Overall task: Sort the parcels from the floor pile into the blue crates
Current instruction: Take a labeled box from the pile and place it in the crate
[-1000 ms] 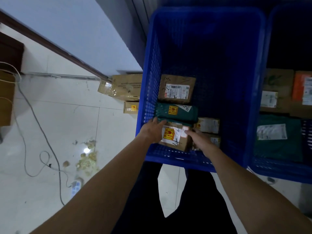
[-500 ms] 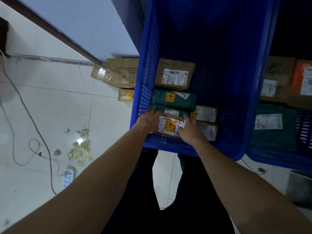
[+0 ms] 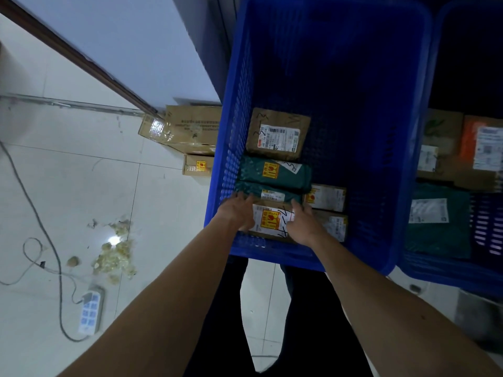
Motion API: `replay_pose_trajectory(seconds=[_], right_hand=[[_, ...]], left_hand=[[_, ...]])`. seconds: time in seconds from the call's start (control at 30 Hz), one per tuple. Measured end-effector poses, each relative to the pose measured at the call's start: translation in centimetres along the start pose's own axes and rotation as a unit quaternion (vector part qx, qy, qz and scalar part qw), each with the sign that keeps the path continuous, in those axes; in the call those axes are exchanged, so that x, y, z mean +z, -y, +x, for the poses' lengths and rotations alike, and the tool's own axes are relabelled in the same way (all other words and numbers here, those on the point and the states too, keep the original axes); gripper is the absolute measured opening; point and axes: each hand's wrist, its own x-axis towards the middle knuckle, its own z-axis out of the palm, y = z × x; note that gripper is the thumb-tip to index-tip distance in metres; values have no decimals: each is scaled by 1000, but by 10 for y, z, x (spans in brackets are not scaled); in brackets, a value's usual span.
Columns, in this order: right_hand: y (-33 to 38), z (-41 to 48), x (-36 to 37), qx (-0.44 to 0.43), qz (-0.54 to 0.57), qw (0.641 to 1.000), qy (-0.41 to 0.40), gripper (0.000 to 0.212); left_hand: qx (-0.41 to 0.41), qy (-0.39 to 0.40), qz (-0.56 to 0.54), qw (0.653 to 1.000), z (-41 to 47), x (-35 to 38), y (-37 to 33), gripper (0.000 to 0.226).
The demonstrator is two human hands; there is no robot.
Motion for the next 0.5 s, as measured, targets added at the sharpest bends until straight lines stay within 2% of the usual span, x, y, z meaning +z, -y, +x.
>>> replay_pose_trajectory(seconds=[0.1,0.33,0.5], right_hand=[[3,-3,-1,16,23,999,-29,79],[15,-40,-23,53,50,994,-77,73],[32,-75,-45,79,19,996,-47,65]], left_hand=[[-8,-9,8,1000,-8,-3,-1,92],[6,-50,-4,999,-49,-28,-10,86],[51,-60,-3,997,-86,-61,-11,79]])
